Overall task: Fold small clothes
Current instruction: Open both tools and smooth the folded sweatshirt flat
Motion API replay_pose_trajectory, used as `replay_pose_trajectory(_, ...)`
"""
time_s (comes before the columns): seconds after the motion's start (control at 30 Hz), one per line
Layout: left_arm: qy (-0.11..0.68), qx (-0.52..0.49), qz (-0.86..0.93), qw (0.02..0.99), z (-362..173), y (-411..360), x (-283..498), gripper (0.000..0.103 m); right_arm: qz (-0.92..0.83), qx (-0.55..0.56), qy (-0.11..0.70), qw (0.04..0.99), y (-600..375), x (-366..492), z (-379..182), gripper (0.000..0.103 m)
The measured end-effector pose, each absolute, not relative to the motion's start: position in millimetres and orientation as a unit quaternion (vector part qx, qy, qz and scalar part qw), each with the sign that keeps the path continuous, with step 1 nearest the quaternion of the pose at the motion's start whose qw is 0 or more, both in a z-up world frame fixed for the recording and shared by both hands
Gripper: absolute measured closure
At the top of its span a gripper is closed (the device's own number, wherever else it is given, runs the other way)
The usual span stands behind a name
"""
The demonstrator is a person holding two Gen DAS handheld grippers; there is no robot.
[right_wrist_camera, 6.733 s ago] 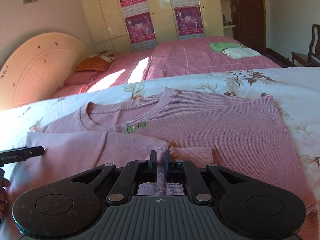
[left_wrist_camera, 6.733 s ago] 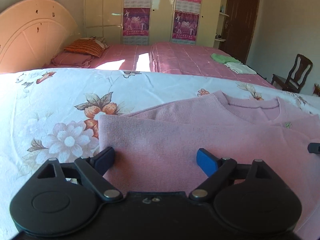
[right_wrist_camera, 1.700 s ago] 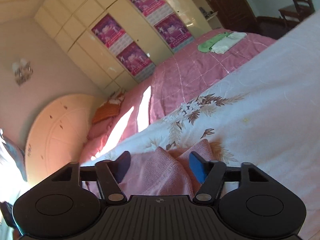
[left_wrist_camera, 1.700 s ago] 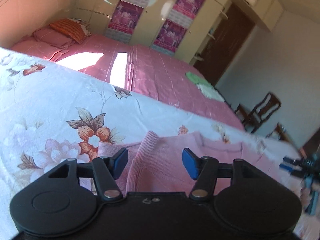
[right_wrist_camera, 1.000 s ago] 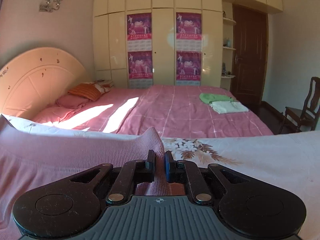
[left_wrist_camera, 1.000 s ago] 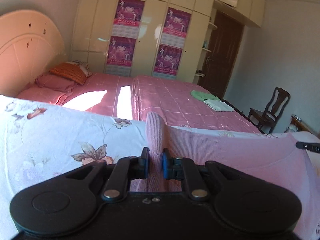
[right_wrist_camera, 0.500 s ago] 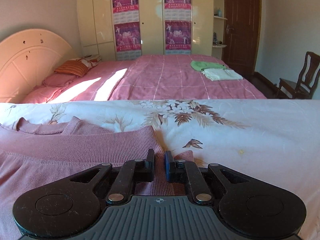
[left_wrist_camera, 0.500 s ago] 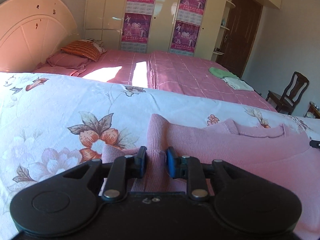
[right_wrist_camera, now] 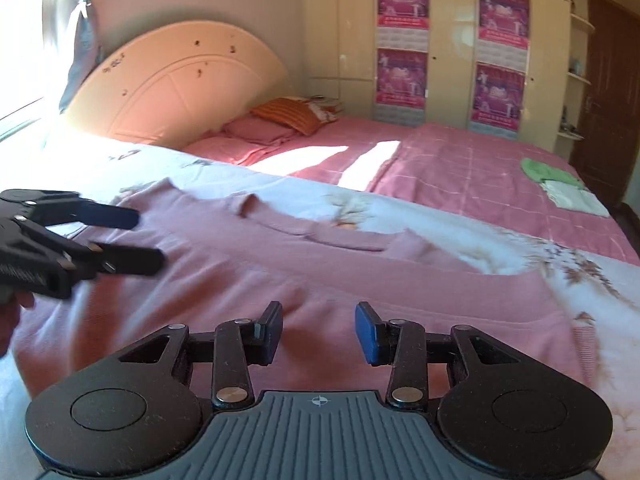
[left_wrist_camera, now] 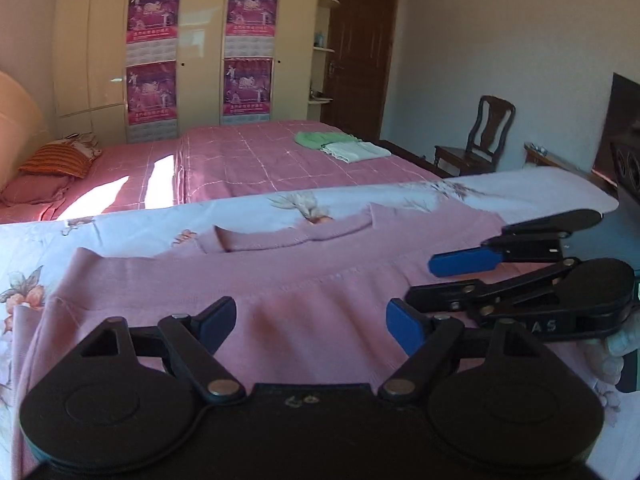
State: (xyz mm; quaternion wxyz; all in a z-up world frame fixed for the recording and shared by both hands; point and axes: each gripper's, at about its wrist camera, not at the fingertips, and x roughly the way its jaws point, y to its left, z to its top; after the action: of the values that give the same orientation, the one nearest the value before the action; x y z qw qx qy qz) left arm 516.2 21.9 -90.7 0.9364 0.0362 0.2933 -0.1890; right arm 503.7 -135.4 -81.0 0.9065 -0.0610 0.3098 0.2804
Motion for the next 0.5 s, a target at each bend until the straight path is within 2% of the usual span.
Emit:
replay_pose_trajectory(0.17, 0.316, 0.06, -0.126, 0.939, -113, 61, 505, 0.018, 0.206, -0.068, 0.316, 0.924, -173, 506, -99, 0.063)
replay_pose_trajectory(0.27, 0.32, 0.033, -0.099, 0.942, -116, 103, 496, 0.016, 0.099, 0.002, 0.354, 0.93, -244, 525, -105, 0.063)
replay_pose_trajectory(0.33, 0.321, 0.011, -0.103, 0.941, -114, 112, 494, 0.017, 0.111, 0.03, 0.36, 0.926, -269, 528, -106, 0.063)
replay_pose_trajectory(0.5, 0.293, 0.0, -0.1, 0.951, -93, 93, 479, 0.021, 0.134, 0.02, 0.319, 0.938, -245, 504, -71, 0.063)
